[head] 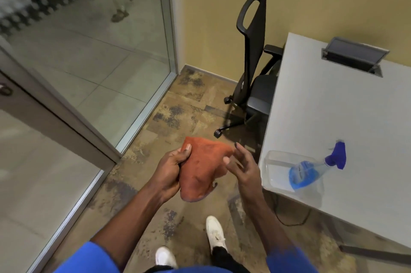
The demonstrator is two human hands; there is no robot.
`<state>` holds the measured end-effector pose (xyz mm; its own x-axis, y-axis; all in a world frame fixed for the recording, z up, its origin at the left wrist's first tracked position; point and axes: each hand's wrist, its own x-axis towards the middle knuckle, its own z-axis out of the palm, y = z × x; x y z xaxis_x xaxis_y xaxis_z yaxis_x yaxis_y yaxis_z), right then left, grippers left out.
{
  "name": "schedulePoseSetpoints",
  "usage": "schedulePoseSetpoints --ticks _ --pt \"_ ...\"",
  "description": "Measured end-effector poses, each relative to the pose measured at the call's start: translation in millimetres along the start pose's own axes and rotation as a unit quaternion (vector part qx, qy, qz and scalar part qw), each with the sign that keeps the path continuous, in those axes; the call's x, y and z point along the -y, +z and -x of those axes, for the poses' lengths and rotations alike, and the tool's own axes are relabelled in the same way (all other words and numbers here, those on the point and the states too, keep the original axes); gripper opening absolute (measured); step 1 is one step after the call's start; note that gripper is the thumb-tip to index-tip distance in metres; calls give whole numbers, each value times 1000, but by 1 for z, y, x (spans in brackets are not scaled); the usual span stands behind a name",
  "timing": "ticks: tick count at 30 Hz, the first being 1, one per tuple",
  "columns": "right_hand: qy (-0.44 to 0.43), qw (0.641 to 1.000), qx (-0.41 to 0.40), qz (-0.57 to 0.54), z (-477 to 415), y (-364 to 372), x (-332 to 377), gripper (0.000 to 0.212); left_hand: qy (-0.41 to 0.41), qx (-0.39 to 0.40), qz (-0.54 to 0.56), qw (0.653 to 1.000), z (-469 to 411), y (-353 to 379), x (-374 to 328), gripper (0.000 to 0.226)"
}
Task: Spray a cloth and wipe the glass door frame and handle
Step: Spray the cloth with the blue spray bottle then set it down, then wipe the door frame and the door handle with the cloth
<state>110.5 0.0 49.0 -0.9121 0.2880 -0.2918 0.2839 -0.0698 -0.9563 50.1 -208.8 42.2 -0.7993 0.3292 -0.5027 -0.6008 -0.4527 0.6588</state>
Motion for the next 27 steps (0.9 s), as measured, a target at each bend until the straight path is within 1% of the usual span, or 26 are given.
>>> schedulePoseSetpoints --ticks 2,3,4,5,6,7,8,9,13,15,16,18,20,21,23,25,27 --pt "9 997 82 -5 -3 32 12 96 12 12 4 1000 18 -21 -13 33" --pt "18 993 115 -12 -3 47 18 100 19 18 8 1000 28 -32 -20 31" --pt "29 989 145 -18 -4 61 22 99 26 22 10 999 37 -42 -27 31" --pt "37 983 176 -23 -3 75 24 91 35 20 10 999 47 -53 -34 31" --pt "43 977 207 -27 0 88 24 78 45 10 8 999 56 -63 -41 31" --pt "49 970 235 -31 4 102 24 65 54 -8 9 998 65 -73 -49 31" --pt "57 964 256 -36 9 115 24 56 62 -26 13 998 74 -84 -56 33" --pt "64 960 271 -36 15 129 22 54 71 -40 18 996 83 -94 -64 35" --pt "74 947 310 -34 35 184 18 72 112 -104 5 988 122 -123 -92 34" --pt "80 939 331 -53 43 209 19 72 134 -156 -11 979 138 -136 -103 49" --pt "81 934 340 -70 47 223 22 70 146 -182 -11 972 143 -143 -109 51" --pt "75 931 342 -99 54 249 30 62 160 -219 6 962 152 -154 -119 36" --pt "61 933 335 -114 56 278 39 47 184 -243 10 953 157 -167 -131 28" --pt "55 936 327 -121 55 288 43 42 194 -262 -10 945 158 -169 -136 27" --pt "56 934 325 -137 50 314 50 41 219 -327 -80 916 159 -182 -146 31" --pt "54 936 314 -151 40 340 60 45 237 -400 -159 871 160 -198 -160 29" --pt "34 943 296 -149 26 366 73 45 256 -458 -229 820 163 -217 -178 17"
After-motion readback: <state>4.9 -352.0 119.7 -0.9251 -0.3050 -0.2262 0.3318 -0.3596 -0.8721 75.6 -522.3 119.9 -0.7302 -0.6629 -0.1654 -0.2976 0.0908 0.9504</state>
